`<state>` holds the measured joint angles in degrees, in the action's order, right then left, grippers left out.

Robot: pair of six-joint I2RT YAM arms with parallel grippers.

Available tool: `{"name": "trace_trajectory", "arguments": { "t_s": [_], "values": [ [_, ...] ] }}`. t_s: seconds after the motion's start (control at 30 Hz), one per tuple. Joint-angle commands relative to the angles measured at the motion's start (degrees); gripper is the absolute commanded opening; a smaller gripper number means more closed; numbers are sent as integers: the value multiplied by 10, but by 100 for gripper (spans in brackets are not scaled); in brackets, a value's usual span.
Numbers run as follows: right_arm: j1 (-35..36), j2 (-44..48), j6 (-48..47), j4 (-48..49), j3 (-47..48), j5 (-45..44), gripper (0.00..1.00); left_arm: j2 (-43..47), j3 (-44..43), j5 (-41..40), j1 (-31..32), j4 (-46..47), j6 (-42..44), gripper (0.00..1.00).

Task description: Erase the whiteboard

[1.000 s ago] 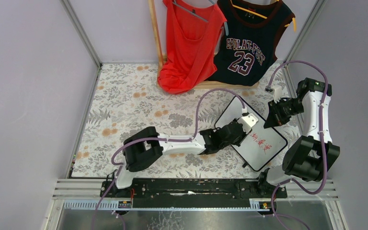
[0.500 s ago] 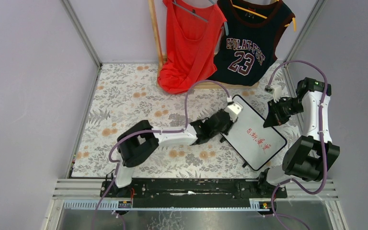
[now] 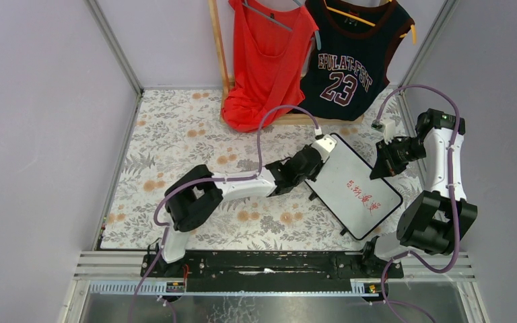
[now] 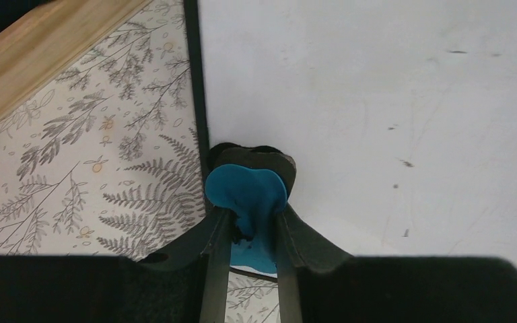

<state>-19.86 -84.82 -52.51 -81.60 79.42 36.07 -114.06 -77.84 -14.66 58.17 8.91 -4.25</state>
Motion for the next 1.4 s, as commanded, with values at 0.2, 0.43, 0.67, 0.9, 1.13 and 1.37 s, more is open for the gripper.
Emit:
{"name": "trace_trajectory", "arguments": {
  "t_s": [0.2,0.43,0.67,0.9,1.13,1.37],
  "values": [
    [22,-1,-39,-31,-27,-36,0,-43,-78,31,94,15,-24,0],
    [24,-1,-37,-30,-24,-37,0,-62,-133,44,152,3,-34,0],
    [27,-3,-35,-31,-23,-38,0,-81,-183,52,185,-14,-31,0],
    [27,-2,-37,-31,-26,-37,0,-72,-156,-8,162,-35,-3,0],
    [28,0,-39,-31,-33,-37,0,-37,-105,-10,91,-44,-14,0],
    [27,2,-39,-31,-33,-39,0,-27,-104,-90,52,-83,29,0]
  ]
}}
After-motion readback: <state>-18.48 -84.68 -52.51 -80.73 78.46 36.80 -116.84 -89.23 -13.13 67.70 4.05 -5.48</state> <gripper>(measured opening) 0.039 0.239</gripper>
